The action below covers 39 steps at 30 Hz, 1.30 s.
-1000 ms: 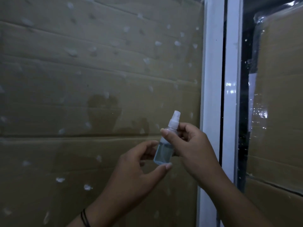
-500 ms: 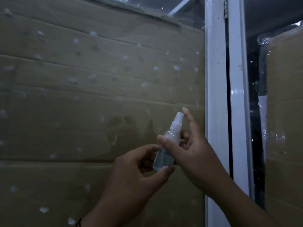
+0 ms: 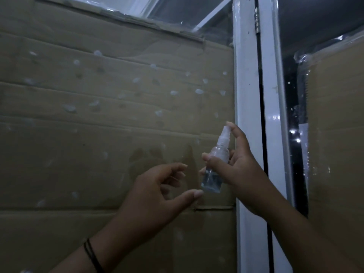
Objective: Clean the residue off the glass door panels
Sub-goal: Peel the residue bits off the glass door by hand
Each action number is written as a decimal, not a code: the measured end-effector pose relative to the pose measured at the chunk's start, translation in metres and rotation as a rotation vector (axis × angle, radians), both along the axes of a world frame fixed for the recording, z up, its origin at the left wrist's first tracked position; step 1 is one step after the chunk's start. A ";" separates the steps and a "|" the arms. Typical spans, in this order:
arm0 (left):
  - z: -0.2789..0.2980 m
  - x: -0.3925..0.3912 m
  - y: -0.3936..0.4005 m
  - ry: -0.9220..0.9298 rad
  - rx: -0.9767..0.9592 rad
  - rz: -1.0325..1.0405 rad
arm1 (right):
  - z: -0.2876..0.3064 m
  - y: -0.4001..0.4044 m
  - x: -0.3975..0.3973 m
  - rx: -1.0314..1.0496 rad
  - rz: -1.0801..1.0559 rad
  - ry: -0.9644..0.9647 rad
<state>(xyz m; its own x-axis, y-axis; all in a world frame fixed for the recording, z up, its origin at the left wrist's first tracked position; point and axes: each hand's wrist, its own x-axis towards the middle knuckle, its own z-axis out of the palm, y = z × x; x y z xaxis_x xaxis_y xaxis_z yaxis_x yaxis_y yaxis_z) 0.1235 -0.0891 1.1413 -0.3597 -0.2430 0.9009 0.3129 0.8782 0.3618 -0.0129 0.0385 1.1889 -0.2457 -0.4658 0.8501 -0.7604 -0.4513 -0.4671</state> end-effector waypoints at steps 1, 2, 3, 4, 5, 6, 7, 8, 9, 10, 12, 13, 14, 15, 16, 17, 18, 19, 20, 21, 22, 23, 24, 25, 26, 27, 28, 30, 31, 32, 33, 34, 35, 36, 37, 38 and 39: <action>0.004 0.000 -0.002 0.016 -0.027 0.040 | 0.003 0.001 -0.006 0.003 -0.027 0.001; 0.008 0.000 -0.003 0.029 -0.057 0.080 | 0.006 0.001 -0.011 0.003 -0.067 0.003; 0.012 0.001 -0.004 0.038 -0.092 0.120 | 0.008 0.001 -0.015 -0.007 -0.120 0.007; 0.016 0.002 -0.005 0.045 -0.127 0.160 | 0.010 0.001 -0.019 -0.029 -0.183 0.024; 0.021 0.003 -0.006 0.049 -0.160 0.199 | 0.012 0.002 -0.023 -0.059 -0.259 0.058; 0.026 0.004 -0.006 0.047 -0.192 0.238 | 0.015 0.002 -0.026 -0.093 -0.340 0.101; 0.032 0.005 -0.006 0.038 -0.221 0.281 | 0.018 0.004 -0.028 -0.130 -0.414 0.143; 0.037 0.007 -0.006 0.027 -0.249 0.327 | 0.021 0.005 -0.030 -0.167 -0.477 0.175; 0.043 0.009 -0.005 0.020 -0.278 0.370 | 0.026 0.007 -0.032 -0.204 -0.531 0.193; 0.049 0.011 -0.005 0.019 -0.305 0.406 | 0.031 0.010 -0.033 -0.242 -0.574 0.200; 0.061 0.013 -0.004 0.023 -0.348 0.463 | 0.043 0.014 -0.038 -0.317 -0.619 0.189; 0.066 0.014 -0.005 0.025 -0.359 0.488 | 0.050 0.016 -0.040 -0.347 -0.625 0.179; 0.071 0.015 -0.005 0.026 -0.364 0.513 | 0.056 0.017 -0.041 -0.365 -0.629 0.172; 0.075 0.014 -0.007 0.028 -0.370 0.538 | 0.062 0.018 -0.043 -0.374 -0.634 0.167; 0.079 0.014 -0.008 0.032 -0.382 0.568 | 0.068 0.018 -0.044 -0.375 -0.638 0.165; 0.083 0.013 -0.009 0.036 -0.399 0.599 | 0.073 0.018 -0.045 -0.370 -0.644 0.167; 0.087 0.012 -0.010 0.037 -0.413 0.627 | 0.079 0.017 -0.045 -0.366 -0.651 0.173; 0.092 0.011 -0.011 0.035 -0.423 0.648 | 0.085 0.016 -0.045 -0.366 -0.659 0.185; 0.097 0.009 -0.012 0.037 -0.427 0.659 | 0.091 0.015 -0.045 -0.375 -0.669 0.200; 0.101 0.008 -0.013 0.043 -0.427 0.662 | 0.097 0.014 -0.045 -0.391 -0.676 0.219; 0.105 0.007 -0.014 0.053 -0.426 0.661 | 0.102 0.011 -0.046 -0.412 -0.682 0.239; 0.109 0.006 -0.016 0.065 -0.424 0.663 | 0.108 0.009 -0.046 -0.430 -0.686 0.256; 0.112 0.006 -0.017 0.074 -0.423 0.665 | 0.113 0.007 -0.047 -0.437 -0.688 0.265; 0.114 0.005 -0.019 0.081 -0.424 0.670 | 0.118 0.005 -0.048 -0.439 -0.689 0.268; 0.116 0.004 -0.020 0.085 -0.428 0.674 | 0.122 0.003 -0.049 -0.438 -0.692 0.267; 0.118 0.004 -0.022 0.087 -0.434 0.677 | 0.127 0.002 -0.050 -0.437 -0.701 0.267; 0.119 0.004 -0.023 0.091 -0.442 0.678 | 0.131 0.001 -0.052 -0.437 -0.716 0.266; 0.122 0.003 -0.027 0.095 -0.455 0.679 | 0.139 0.000 -0.055 -0.432 -0.747 0.264; 0.123 0.002 -0.028 0.096 -0.457 0.680 | 0.143 -0.001 -0.057 -0.424 -0.759 0.263; 0.124 0.002 -0.030 0.097 -0.458 0.682 | 0.147 -0.001 -0.059 -0.413 -0.765 0.261; 0.126 0.001 -0.031 0.101 -0.458 0.684 | 0.151 -0.002 -0.061 -0.402 -0.765 0.258; 0.128 0.000 -0.032 0.106 -0.457 0.685 | 0.154 -0.003 -0.062 -0.396 -0.763 0.256; 0.129 0.000 -0.033 0.110 -0.457 0.686 | 0.156 -0.004 -0.063 -0.393 -0.761 0.255; 0.131 -0.001 -0.033 0.111 -0.458 0.686 | 0.157 -0.005 -0.064 -0.393 -0.758 0.253; 0.132 -0.002 -0.034 0.108 -0.459 0.687 | 0.158 -0.006 -0.065 -0.391 -0.757 0.251; 0.133 -0.003 -0.033 0.106 -0.458 0.688 | 0.158 -0.007 -0.065 -0.389 -0.758 0.248; 0.134 -0.003 -0.033 0.107 -0.458 0.689 | 0.158 -0.008 -0.066 -0.389 -0.762 0.247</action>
